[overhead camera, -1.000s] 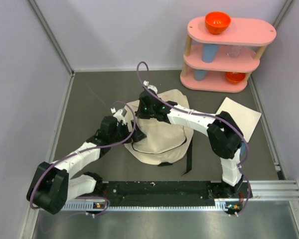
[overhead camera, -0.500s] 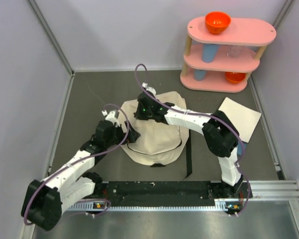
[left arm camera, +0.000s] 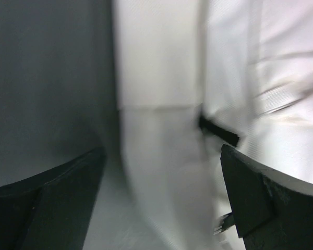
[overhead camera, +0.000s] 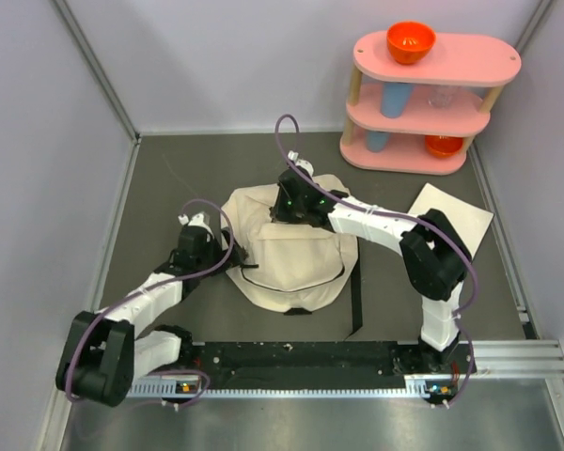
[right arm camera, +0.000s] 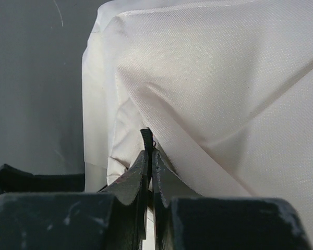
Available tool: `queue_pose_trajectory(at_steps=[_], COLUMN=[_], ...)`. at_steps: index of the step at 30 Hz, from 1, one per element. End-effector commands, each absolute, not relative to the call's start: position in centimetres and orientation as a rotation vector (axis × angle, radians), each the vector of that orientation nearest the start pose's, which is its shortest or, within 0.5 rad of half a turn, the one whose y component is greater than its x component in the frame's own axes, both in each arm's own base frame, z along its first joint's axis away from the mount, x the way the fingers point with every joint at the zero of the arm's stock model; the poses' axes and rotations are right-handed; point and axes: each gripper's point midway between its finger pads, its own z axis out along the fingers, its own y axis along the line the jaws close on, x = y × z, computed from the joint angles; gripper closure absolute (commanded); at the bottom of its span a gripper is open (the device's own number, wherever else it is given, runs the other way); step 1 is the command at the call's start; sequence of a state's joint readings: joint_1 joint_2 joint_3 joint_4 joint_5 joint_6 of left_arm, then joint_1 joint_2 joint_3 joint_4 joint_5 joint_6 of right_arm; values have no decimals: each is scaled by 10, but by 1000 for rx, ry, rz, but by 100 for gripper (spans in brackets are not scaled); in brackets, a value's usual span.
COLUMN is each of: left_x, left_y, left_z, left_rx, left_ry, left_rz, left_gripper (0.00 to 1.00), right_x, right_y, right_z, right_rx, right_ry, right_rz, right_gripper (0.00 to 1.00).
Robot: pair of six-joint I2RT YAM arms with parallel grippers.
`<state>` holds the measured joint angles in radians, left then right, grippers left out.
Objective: Pack the student bag
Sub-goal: Unzip the student bag at the center of the board.
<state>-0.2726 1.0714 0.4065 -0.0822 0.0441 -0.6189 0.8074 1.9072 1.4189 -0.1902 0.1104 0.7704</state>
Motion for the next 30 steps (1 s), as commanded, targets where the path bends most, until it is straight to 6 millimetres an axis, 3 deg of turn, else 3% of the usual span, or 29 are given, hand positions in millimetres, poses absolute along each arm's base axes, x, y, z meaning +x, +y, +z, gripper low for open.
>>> queue_pose_trajectory(at_steps=[1, 3, 7, 9, 10, 11, 12, 14, 17, 23, 25, 26, 27, 29, 30], left_x=[276, 271, 266, 267, 265, 265, 265, 264, 263, 265, 265, 264, 266, 263, 267], left_y=[-145, -159, -180, -187, -189, -190, -190, -190, -187, -187, -187, -187, -185, -177, -174], left_z=[58, 58, 64, 70, 69, 72, 72, 75, 77, 88, 91, 92, 99, 93, 107], left_rx=[-310, -254, -170, -137, -133, -126, -128, -121, -119, -99, -89, -85, -74, -92, -75], left_ry=[2239, 2256, 2218, 2185, 2186, 2172, 2171, 2161, 2160, 2133, 2132, 2133, 2114, 2155, 2118], left_rz=[-823, -923, -1101, -1159, -1175, -1189, -1193, -1189, -1170, -1168, -1163, -1158, -1145, -1073, -1042], left_gripper=[1, 2, 16, 19, 20, 21, 21, 21, 21, 21, 20, 19, 19, 14, 12], right_x=[362, 361, 358, 350, 347, 346, 333, 329, 326, 326, 331, 331, 331, 336, 335], right_y=[391, 392, 406, 429, 440, 452, 467, 480, 483, 454, 442, 436, 430, 414, 406], right_z=[156, 158, 162, 173, 167, 177, 177, 168, 158, 140, 141, 140, 161, 180, 208], right_rx=[10, 13, -5, -42, -55, -63, -99, -114, -124, -156, -152, -170, -178, -201, -203], right_ry=[2262, 2263, 2259, 2246, 2258, 2238, 2245, 2266, 2291, 2317, 2314, 2310, 2274, 2225, 2170], right_rz=[771, 784, 824, 868, 873, 903, 931, 921, 916, 768, 752, 734, 757, 743, 766], right_gripper=[100, 100, 100, 100, 100, 100, 100, 100, 100, 99, 88, 74, 63, 41, 36])
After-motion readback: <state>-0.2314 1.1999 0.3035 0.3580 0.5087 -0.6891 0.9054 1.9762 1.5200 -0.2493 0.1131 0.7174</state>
